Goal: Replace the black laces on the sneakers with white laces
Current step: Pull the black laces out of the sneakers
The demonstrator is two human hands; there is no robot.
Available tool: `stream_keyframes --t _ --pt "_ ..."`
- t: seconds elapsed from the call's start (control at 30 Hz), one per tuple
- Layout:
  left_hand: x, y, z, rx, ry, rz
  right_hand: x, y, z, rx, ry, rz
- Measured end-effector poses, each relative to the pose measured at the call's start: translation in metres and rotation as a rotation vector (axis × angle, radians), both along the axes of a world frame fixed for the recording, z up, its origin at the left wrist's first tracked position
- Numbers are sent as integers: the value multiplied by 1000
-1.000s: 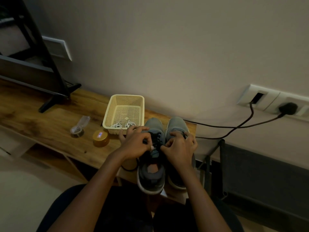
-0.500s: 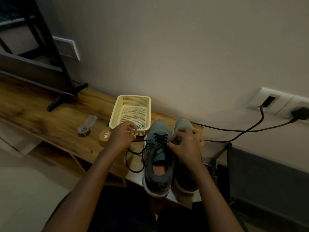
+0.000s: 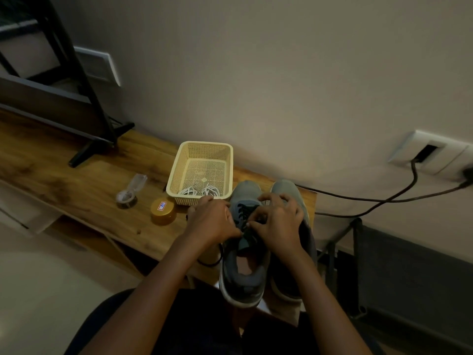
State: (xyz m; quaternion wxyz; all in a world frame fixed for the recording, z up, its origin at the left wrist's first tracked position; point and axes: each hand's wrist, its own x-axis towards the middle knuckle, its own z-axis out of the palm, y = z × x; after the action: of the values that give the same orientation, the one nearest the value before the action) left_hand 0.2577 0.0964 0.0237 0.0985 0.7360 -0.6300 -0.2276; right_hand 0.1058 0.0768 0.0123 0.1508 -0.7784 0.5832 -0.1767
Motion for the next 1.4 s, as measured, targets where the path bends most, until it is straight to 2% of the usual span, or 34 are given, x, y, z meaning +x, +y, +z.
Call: stream_keyframes --t 0.13,0.2,0.27,0.33,0.43,0.57,0.63,0.8,0.93,1.07,1.23,1.4 --pt "-3 0 2 3 -32 23 1 0 -2 38 -156 -224" --pt "-2 -1 2 23 -36 21 -2 -3 -1 70 -298 -402" --pt "-2 0 3 7 -34 16 -3 -5 0 102 -392 -490" --pt "-3 3 4 -30 -11 23 -2 -5 1 10 -290 -420" --pt "-3 9 5 -50 33 36 -1 0 4 -135 -138 -203" --pt "-5 12 7 -82 51 36 2 9 3 -40 125 57" --pt "-7 11 6 -113 26 51 4 10 0 -33 198 104" --pt "-11 10 6 -98 -71 91 5 7 -3 -34 225 147" --pt "-11 8 4 -88 -115 112 4 8 -6 -83 149 150" --pt "-12 7 6 -47 -134 127 4 7 -7 -128 4 56" --pt "-14 9 9 -53 -141 145 0 4 -2 -45 -177 -177" --pt "-14 10 7 -67 -113 144 4 5 -1 -33 -172 -124"
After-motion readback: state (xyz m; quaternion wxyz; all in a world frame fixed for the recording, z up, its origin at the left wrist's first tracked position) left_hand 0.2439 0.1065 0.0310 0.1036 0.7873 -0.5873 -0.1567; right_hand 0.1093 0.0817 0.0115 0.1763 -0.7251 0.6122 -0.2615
